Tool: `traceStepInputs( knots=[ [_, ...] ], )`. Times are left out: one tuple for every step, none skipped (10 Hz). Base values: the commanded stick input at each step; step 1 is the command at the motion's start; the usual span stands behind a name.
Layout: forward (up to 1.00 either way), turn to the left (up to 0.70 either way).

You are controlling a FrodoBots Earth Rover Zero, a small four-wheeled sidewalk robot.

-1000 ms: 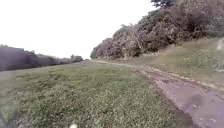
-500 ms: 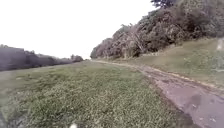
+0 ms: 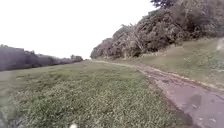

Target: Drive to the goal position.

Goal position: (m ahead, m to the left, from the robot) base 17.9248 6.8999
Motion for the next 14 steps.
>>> traceStepInputs(
  knots=[
    [0.04, 0.00],
    [0.04, 0.00],
    [0.05, 0.00],
    [0.05, 0.00],
    [0.05, 0.00],
    [0.05, 0.00],
    [0.05, 0.00],
    [0.05, 0.00],
    [0.04, 0.00],
    [0.04, 0.00],
    [0.04, 0.00],
    [0.04, 0.00],
    [0.04, 0.00],
    [0.05, 0.00]
  ],
)
